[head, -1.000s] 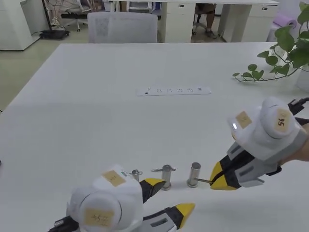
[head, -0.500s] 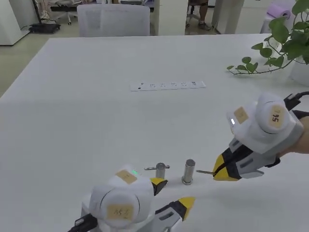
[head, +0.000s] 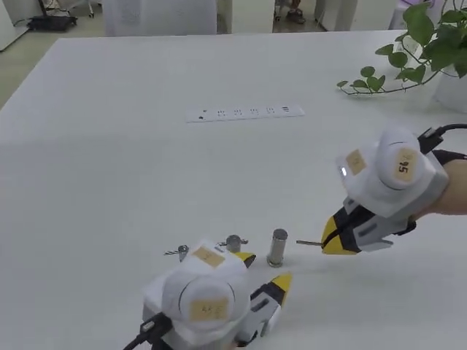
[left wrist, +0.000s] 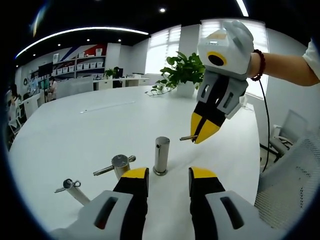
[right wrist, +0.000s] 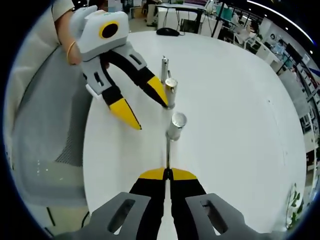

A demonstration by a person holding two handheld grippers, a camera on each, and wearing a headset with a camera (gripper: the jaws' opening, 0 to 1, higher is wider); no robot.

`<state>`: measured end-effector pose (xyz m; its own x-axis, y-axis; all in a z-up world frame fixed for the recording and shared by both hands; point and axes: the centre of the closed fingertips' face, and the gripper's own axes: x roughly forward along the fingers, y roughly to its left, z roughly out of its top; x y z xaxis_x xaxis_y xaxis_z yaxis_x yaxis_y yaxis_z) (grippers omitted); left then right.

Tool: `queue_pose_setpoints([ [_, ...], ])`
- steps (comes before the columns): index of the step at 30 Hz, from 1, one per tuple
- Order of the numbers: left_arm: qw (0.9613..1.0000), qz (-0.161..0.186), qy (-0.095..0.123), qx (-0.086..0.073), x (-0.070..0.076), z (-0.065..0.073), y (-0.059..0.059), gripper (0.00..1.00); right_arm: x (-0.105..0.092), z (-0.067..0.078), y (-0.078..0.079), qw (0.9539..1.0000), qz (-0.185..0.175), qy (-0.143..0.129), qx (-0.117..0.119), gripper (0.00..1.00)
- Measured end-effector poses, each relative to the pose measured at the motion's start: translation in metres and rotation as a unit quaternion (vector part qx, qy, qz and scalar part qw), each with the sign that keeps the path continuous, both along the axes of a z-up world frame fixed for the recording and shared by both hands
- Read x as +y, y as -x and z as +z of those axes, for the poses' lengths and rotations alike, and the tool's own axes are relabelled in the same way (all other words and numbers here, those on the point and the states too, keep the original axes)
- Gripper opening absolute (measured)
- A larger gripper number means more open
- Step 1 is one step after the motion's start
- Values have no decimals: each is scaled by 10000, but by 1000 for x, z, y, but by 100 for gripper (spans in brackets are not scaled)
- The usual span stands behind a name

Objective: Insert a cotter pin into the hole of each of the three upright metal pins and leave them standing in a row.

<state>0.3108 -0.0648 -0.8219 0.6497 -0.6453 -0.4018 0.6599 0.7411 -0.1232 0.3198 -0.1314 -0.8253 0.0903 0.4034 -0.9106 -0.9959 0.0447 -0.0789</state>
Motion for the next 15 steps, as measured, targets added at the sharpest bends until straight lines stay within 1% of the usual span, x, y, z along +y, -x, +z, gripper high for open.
queue_pose_setpoints([
  [5, 9999, 162, 0, -37, -3, -3, -6, 28, -2, -4, -3, 10000, -3, 73, 3, 3],
  [7, 9997, 234, -30, -80, -4, -4, -8, 27, -2, -5, -4, 10000, -10, 73, -5, 3],
  [10, 9995, 315, -19, -84, -8, -6, -11, 26, -2, -5, -7, 9999, -8, 92, -39, 3],
  [13, 9992, 361, -95, -150, -9, -8, -13, 25, -1, -5, -8, 9999, 36, 102, -52, 3],
  [15, 9990, 406, -124, -166, -10, -9, -16, 25, -1, -6, -9, 9998, 87, 166, -81, 3],
])
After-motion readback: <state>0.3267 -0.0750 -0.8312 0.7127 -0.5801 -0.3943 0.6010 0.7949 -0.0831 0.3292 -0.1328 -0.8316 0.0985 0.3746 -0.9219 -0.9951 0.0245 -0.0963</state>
